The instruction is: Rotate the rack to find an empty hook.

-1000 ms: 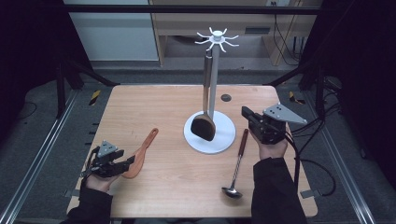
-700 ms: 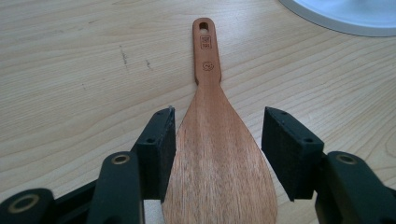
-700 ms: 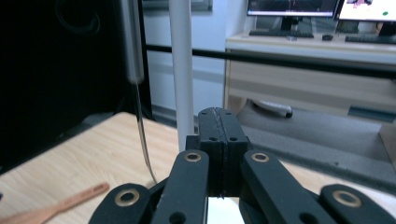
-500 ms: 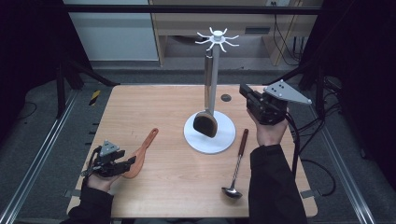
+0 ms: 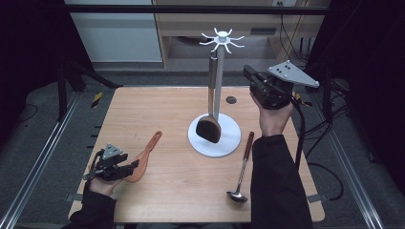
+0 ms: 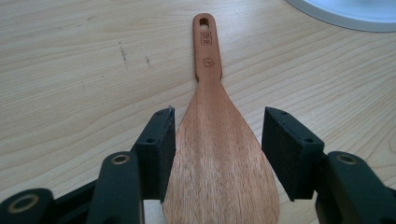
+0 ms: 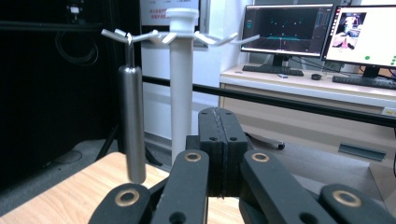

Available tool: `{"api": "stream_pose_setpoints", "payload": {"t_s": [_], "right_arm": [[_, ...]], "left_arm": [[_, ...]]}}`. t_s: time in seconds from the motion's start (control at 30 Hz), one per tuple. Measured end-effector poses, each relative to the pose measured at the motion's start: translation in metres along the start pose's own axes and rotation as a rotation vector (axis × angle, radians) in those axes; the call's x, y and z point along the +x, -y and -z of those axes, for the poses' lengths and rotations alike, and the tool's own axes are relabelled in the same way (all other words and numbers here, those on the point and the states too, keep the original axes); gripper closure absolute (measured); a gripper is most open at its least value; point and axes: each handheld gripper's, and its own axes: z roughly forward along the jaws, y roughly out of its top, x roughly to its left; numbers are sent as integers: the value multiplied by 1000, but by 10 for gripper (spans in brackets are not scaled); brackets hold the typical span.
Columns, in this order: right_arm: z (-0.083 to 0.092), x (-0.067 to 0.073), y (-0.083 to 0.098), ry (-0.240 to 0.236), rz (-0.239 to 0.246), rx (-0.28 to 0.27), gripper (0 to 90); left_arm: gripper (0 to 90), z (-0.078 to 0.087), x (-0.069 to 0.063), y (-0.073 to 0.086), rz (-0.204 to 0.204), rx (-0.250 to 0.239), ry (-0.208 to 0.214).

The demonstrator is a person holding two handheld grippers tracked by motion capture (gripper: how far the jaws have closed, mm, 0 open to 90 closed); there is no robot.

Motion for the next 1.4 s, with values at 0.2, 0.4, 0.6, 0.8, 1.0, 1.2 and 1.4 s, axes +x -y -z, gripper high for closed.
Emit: {"api": "stream_pose_setpoints", "payload": {"t_s": [0.2,0.4,0.6,0.8,1.0,1.2,1.4], "right_arm": [[-7,-6,-7,11,-7,-14,900],[-14,-13,-18,24,-2,-27,900],[-21,-16,-27,25,2,-37,900],[-28,-17,-29,22,1,-38,900],[-31,-17,-31,10,2,-53,900],[-29,-16,-31,8,11,-44,900],[-27,-14,-32,1,18,-42,900]], "left_arm": [[446,-1,-1,0,1,1,0],[446,-1,0,0,-5,8,1],[447,-1,1,0,-5,8,3],[447,-1,1,0,-5,9,4],[447,-1,1,0,-5,9,3],[448,-1,0,0,-10,10,3],[448,-2,0,0,-6,13,3]]}}
